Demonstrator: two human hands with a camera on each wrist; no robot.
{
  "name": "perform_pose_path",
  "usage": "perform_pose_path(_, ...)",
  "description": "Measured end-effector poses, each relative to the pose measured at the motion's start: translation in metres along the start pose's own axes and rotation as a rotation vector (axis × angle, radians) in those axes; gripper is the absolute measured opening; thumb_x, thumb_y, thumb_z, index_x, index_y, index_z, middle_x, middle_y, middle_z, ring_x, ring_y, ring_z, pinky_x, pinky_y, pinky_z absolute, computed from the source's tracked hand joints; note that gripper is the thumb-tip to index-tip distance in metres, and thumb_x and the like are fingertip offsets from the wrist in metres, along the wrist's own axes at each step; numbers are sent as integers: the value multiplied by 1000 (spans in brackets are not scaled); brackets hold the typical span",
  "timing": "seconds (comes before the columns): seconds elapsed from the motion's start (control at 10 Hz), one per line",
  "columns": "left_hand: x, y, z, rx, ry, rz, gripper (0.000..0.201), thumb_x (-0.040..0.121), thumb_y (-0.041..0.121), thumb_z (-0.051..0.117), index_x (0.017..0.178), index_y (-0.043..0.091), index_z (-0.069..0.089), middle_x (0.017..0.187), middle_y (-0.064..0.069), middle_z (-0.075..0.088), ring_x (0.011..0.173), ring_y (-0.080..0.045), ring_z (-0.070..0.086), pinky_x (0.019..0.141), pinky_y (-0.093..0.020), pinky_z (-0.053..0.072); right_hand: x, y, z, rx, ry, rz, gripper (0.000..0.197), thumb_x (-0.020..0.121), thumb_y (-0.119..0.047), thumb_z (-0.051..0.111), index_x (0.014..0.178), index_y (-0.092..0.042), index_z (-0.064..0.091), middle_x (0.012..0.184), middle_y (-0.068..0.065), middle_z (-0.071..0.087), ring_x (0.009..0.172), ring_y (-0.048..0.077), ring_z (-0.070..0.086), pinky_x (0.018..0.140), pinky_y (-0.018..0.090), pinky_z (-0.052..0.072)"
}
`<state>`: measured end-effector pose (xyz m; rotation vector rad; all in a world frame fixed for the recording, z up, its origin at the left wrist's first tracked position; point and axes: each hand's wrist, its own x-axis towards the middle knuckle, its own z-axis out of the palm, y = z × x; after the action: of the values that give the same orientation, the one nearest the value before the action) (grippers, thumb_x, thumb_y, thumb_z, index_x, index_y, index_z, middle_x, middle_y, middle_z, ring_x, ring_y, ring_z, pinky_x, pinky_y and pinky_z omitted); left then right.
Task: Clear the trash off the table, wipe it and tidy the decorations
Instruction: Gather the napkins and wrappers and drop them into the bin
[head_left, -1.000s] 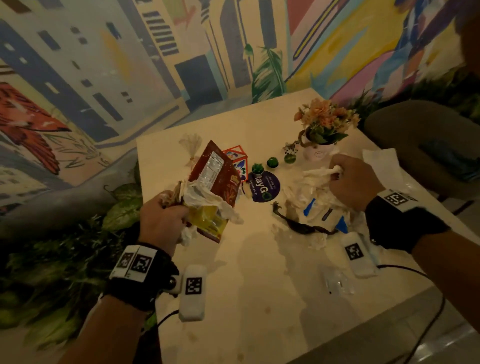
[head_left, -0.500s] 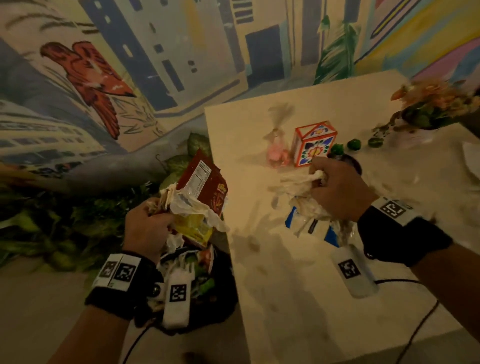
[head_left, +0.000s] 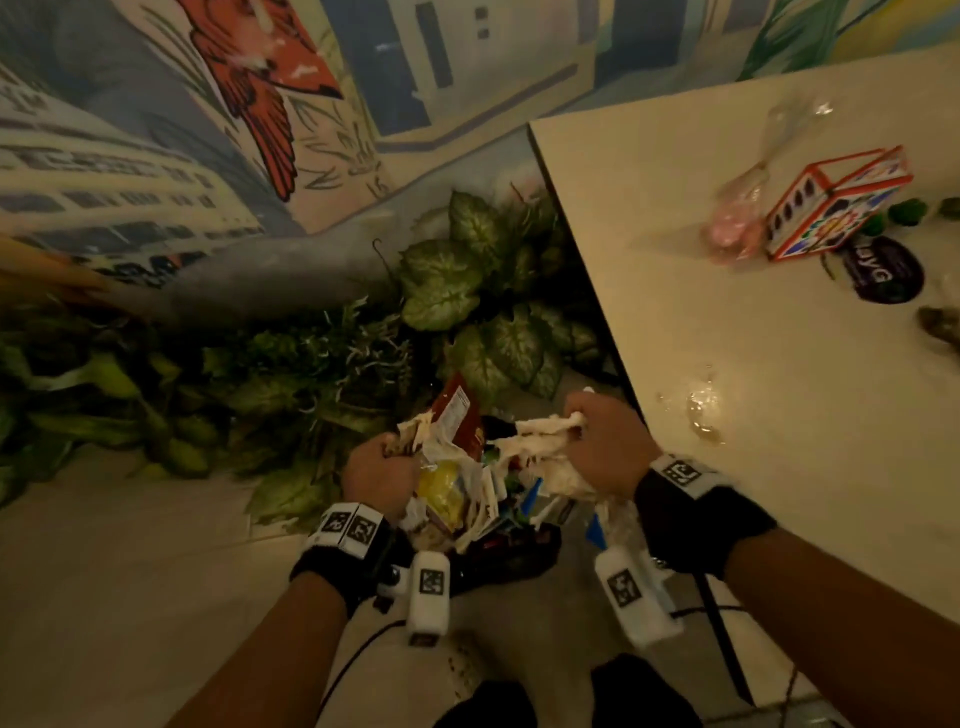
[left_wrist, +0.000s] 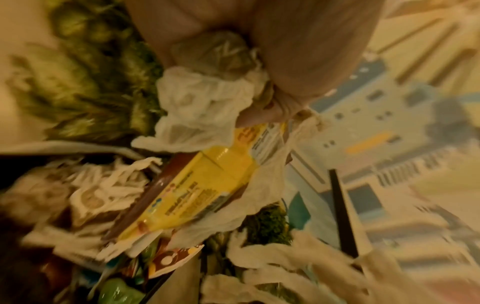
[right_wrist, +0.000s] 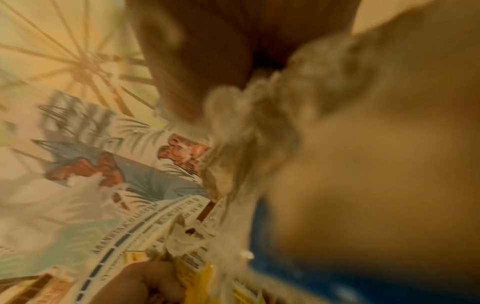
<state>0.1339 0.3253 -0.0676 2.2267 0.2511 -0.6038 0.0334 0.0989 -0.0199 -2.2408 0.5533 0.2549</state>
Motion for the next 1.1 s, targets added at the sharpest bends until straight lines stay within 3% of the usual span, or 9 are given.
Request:
perform_pose_path(0.1, 19, -25, 11, -23, -79, -115, 30, 73, -3, 64, 104, -3, 64, 99, -24, 68, 64, -21, 53, 69, -31, 47, 23, 11, 41, -18, -33, 162, 20, 87, -4, 47, 71, -15, 43, 73, 1, 43, 83, 31, 51, 65, 32, 34)
perform_pose_path(0.2, 41, -44, 29, 219, -182, -182, 40, 89, 14, 59, 129, 11, 55, 137, -15, 51, 111, -26, 54, 94, -32, 45, 50, 33, 82, -29, -15, 308, 21, 91, -8, 46, 109, -5, 58, 116, 16, 57, 115, 35, 50, 91, 36, 41)
perform_pose_path(0.3, 71, -65, 50, 485, -270, -170, 40, 91, 22, 58, 130, 23, 53, 142, -4, 46, 133, -26, 37, 107, -33, 36, 77, 59, 123, -59, -18, 320, 29, 91, -10, 46, 118, -6, 57, 127, 18, 54, 116, 33, 51, 91, 31, 42)
perform_pose_path(0.4, 99, -96, 76, 514, -302, -260, 34, 93, 18, 53, 127, 21, 57, 139, -5, 49, 130, -25, 41, 104, -33, 39, 96, 83, 164, -44, -59, 339, 31, 90, -9, 46, 119, -7, 57, 126, 18, 53, 117, 34, 50, 90, 28, 40)
perform_pose_path(0.6, 142, -152, 123, 511, -350, -314, 36, 100, 22, 38, 132, 11, 51, 140, -10, 48, 129, -29, 45, 106, -38, 39, 130, 120, 230, -48, -193, 365, 50, 88, -5, 47, 137, -14, 42, 145, 12, 37, 129, 30, 41, 105, 38, 38)
perform_pose_path(0.7, 154, -171, 144, 516, -384, -281, 34, 100, 18, 38, 127, 6, 53, 134, -14, 53, 125, -30, 49, 96, -33, 43, 145, 129, 251, -162, -239, 319, 37, 89, -5, 49, 125, -5, 48, 140, 16, 41, 127, 32, 42, 103, 36, 37)
perform_pose_path(0.8, 164, -181, 160, 419, -276, -276, 35, 92, 13, 55, 123, -1, 57, 126, -19, 60, 115, -32, 58, 80, -28, 49, 157, 133, 263, -224, -237, 325, 36, 90, -9, 49, 126, -3, 49, 138, 18, 43, 127, 33, 43, 105, 39, 36)
perform_pose_path(0.9, 168, -181, 170, 384, -251, -303, 38, 91, 19, 55, 124, 0, 56, 124, -19, 60, 114, -33, 58, 89, -34, 48, 161, 115, 259, -403, -344, 246, 54, 92, -19, 50, 143, -11, 33, 145, 12, 36, 134, 33, 34, 111, 42, 30)
perform_pose_path(1.1, 146, -162, 158, 433, -196, -321, 58, 87, 42, 51, 131, 5, 44, 128, -17, 55, 113, -34, 56, 93, -44, 50, 145, 103, 253, -484, -436, 175, 80, 87, -47, 42, 150, -25, -2, 155, 14, 13, 140, 40, 17, 112, 55, 24)
